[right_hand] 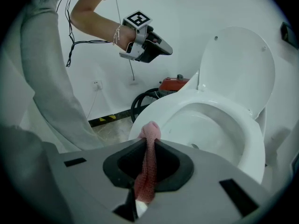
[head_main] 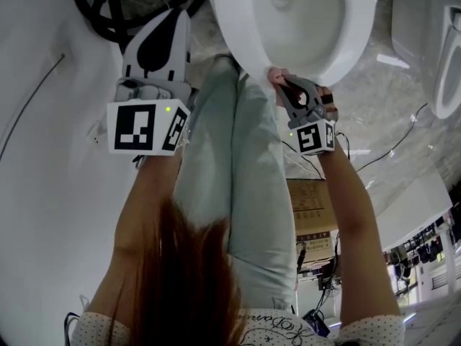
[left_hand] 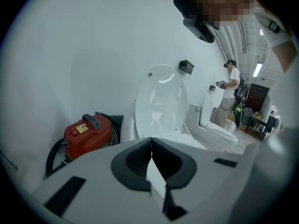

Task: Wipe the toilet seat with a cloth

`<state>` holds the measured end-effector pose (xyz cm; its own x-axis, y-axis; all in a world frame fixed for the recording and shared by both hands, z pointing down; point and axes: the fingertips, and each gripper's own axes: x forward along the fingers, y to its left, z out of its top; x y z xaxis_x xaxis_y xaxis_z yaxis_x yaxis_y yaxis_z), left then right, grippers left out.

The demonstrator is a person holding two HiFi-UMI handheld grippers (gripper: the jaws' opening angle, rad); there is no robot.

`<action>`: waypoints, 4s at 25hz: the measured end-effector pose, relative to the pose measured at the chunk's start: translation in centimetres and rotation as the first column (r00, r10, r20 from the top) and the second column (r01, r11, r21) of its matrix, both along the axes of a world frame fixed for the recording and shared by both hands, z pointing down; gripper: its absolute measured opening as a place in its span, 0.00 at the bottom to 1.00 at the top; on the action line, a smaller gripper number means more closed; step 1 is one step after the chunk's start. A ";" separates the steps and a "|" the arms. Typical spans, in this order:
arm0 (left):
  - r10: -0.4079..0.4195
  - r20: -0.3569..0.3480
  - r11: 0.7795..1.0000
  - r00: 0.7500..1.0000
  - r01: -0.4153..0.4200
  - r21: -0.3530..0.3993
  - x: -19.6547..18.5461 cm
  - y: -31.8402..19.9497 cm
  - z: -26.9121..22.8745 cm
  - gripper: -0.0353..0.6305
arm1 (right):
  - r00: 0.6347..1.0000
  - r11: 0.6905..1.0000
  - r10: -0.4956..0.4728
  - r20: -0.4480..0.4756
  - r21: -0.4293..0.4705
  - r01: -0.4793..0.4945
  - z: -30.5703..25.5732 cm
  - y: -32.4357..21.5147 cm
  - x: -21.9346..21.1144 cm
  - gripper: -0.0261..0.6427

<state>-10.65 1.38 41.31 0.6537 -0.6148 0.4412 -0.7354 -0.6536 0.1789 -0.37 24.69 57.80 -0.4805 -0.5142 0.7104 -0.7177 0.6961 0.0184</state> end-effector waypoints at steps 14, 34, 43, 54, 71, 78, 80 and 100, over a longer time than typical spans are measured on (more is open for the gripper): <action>-0.035 0.002 0.999 0.999 0.035 0.001 -2.9 0.2 0.3 0.06 | 0.961 0.961 -0.276 -0.001 0.026 0.276 0.2 -1.6 -3.5 0.11; -0.118 0.017 0.993 0.993 0.118 0.002 -4.6 -0.2 0.2 0.06 | 0.836 0.834 -0.549 0.012 0.075 0.547 0.1 -4.5 -6.2 0.11; -0.160 0.022 0.987 0.987 0.160 0.006 -5.2 -1.0 0.2 0.06 | 0.792 0.789 -0.611 0.011 0.097 0.607 0.0 -6.5 -6.6 0.11; -0.200 0.039 0.980 0.979 0.200 -0.002 -5.5 -1.4 0.4 0.06 | 0.764 0.761 -0.645 0.025 0.114 0.639 0.0 -8.5 -7.0 0.11; -0.251 0.040 0.968 0.967 0.251 -0.007 -4.6 -2.7 0.0 0.06 | 0.733 0.732 -0.679 0.032 0.115 0.672 -0.5 -12.2 -7.1 0.11; -0.264 0.031 0.964 0.964 0.265 -0.007 -4.4 -3.1 0.1 0.06 | 0.735 0.733 -0.677 0.030 0.109 0.671 -0.5 -13.2 -7.2 0.11; -0.264 0.031 0.965 0.964 0.264 -0.005 -4.4 -3.2 0.0 0.06 | 0.745 0.743 -0.666 0.034 0.114 0.660 -0.5 -13.8 -7.2 0.11; -0.282 0.021 0.959 0.959 0.282 0.002 -4.6 -4.4 -0.3 0.06 | 0.812 0.805 -0.583 0.011 0.139 0.576 -0.7 -20.6 -7.3 0.11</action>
<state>-15.26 -3.06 41.02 0.4444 -0.7724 0.4538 -0.8935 -0.4188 0.1621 -7.67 4.09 57.07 -0.7509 -0.2095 0.6263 -0.1832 0.9772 0.1071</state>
